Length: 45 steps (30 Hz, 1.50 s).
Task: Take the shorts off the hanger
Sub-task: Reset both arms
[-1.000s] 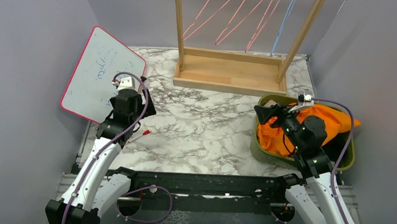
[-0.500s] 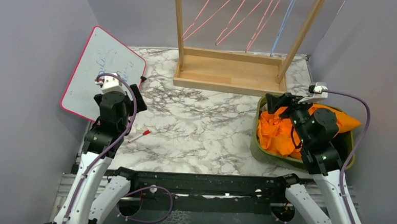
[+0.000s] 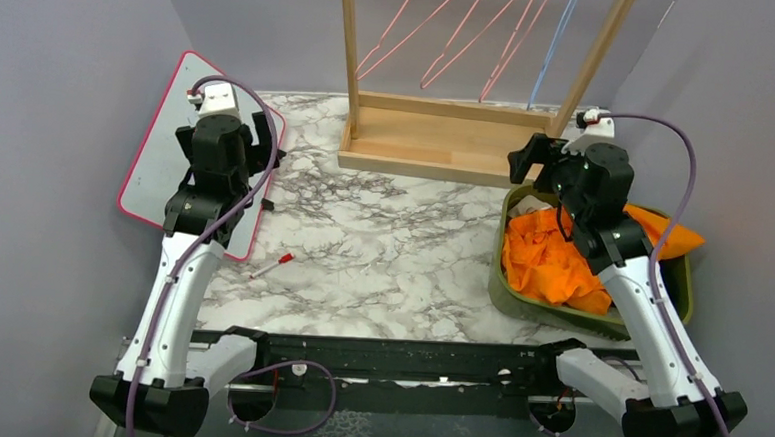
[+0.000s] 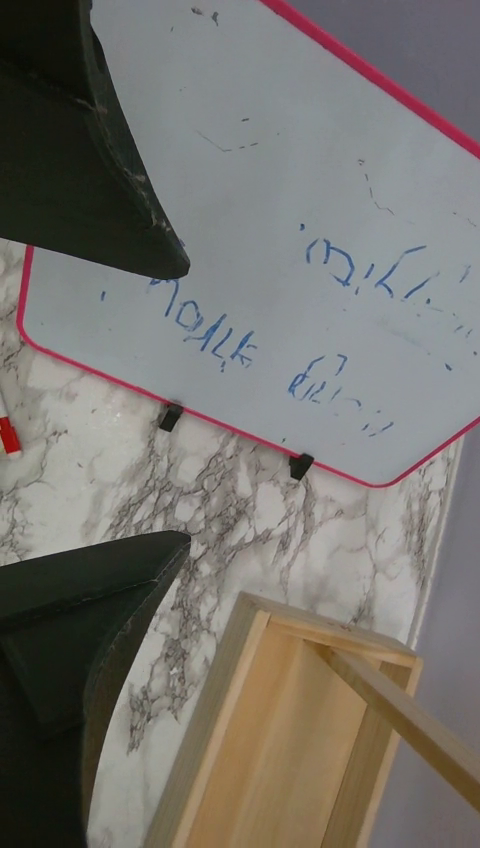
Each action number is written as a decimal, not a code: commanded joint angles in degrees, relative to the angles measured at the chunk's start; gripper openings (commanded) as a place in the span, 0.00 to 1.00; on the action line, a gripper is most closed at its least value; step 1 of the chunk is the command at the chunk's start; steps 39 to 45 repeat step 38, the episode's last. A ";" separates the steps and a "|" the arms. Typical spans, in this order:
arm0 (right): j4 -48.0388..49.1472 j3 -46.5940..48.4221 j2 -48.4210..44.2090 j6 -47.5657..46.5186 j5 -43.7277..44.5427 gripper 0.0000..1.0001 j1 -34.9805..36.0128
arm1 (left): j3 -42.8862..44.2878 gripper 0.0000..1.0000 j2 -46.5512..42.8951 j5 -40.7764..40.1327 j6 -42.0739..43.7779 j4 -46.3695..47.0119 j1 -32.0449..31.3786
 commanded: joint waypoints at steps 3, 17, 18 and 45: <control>0.28 2.36 -8.79 -7.36 -12.92 1.00 -0.20 | -1.83 0.99 -8.44 2.99 -6.40 -1.17 0.56; -4.53 3.74 -11.26 -5.22 -17.23 0.99 -0.15 | -3.93 0.99 -15.56 -3.11 -7.36 -6.66 0.56; -4.34 3.66 -11.13 -4.20 -15.36 0.99 -0.19 | -3.87 0.99 -15.44 -3.05 -7.54 -6.80 0.56; -2.81 0.20 -13.43 -2.55 -8.63 0.99 -0.20 | -4.74 0.99 -14.19 -1.74 -8.90 -7.38 0.56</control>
